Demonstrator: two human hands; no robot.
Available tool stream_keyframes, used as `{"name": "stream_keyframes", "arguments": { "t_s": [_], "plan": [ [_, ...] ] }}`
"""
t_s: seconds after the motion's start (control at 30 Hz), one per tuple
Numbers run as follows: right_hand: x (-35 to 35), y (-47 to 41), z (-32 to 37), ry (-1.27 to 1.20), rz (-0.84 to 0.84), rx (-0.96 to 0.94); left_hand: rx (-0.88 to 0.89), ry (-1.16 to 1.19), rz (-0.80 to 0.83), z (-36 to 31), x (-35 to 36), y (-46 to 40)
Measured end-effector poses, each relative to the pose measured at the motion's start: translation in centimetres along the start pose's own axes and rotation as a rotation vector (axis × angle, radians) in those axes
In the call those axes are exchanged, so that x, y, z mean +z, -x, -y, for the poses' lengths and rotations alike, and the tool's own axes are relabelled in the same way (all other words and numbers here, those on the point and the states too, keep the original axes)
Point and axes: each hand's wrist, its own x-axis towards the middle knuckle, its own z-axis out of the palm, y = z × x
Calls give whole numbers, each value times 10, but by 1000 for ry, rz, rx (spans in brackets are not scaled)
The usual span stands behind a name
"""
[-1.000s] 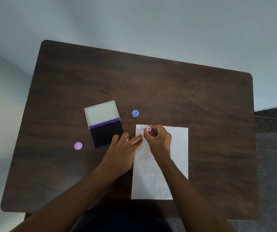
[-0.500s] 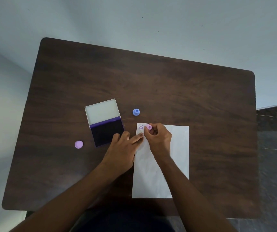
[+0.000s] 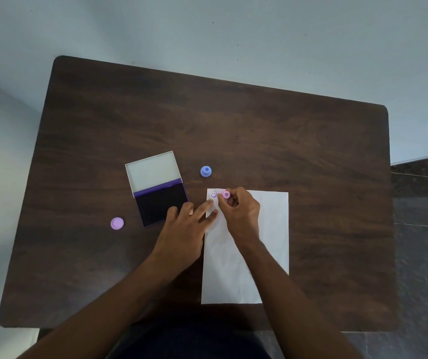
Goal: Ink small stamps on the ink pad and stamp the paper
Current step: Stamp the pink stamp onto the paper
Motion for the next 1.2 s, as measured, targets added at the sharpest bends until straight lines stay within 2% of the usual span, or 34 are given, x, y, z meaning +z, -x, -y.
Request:
{"name": "stream_keyframes", "arguments": {
  "t_s": [0.7, 0.77, 0.87, 0.93, 1.2],
  "plan": [
    [-3, 2, 12, 0, 25, 30, 2, -50, -22, -4, -4, -2],
    [-10, 3, 13, -51, -21, 53, 11, -39, -22, -4, -6, -2],
    [-24, 12, 4, -174, -201, 125, 3, -29, -36, -4, -9, -1],
    [-30, 19, -3, -239, -264, 154, 0, -33, -42, -3, -9, -2],
    [-32, 28, 17, -308, -145, 123, -21, -15, -85, -5, -15, -10]
  ]
}}
